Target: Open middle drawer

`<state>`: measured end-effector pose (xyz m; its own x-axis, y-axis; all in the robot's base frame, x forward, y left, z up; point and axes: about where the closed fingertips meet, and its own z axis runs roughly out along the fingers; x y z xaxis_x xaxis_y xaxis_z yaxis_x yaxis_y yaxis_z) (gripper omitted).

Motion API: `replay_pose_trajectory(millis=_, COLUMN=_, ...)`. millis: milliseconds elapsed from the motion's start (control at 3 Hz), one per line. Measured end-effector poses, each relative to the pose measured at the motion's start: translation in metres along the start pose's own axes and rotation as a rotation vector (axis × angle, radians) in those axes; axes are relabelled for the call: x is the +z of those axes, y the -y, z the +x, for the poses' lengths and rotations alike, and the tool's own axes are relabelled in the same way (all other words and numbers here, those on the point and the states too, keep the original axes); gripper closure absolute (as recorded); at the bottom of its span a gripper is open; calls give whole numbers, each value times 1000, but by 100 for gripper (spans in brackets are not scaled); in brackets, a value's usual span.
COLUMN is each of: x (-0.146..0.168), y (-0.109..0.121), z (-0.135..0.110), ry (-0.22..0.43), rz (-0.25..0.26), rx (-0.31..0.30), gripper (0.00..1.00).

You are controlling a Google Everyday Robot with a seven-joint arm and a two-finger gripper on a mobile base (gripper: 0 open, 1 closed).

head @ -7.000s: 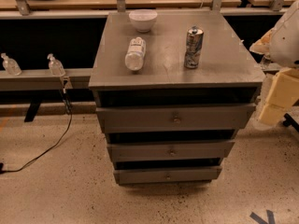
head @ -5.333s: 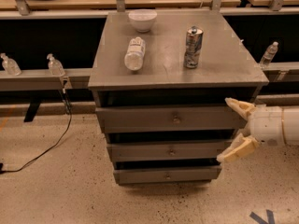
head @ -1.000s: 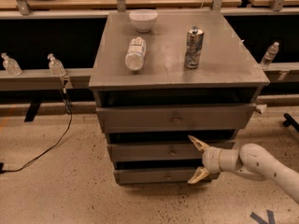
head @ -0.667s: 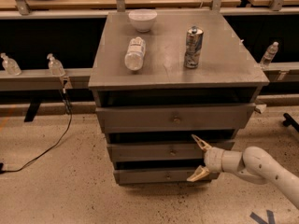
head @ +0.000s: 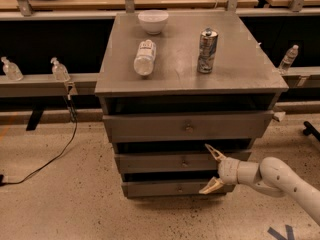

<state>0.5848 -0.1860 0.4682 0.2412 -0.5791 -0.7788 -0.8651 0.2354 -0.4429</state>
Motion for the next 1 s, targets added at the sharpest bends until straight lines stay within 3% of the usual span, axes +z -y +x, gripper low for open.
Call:
replay_pose_trajectory(millis=333, x=1, y=3, z=4, ry=-47, rz=12, rx=-33, gripper=0)
replay_pose_trajectory(millis=667, x=-1, y=11, z=20, ry=-196, rz=53, rx=-124, gripper=0)
replay_pose_trajectory(millis=1000, x=-7, y=16, z=36, ry=-359, rz=60, rx=-243, gripper=0)
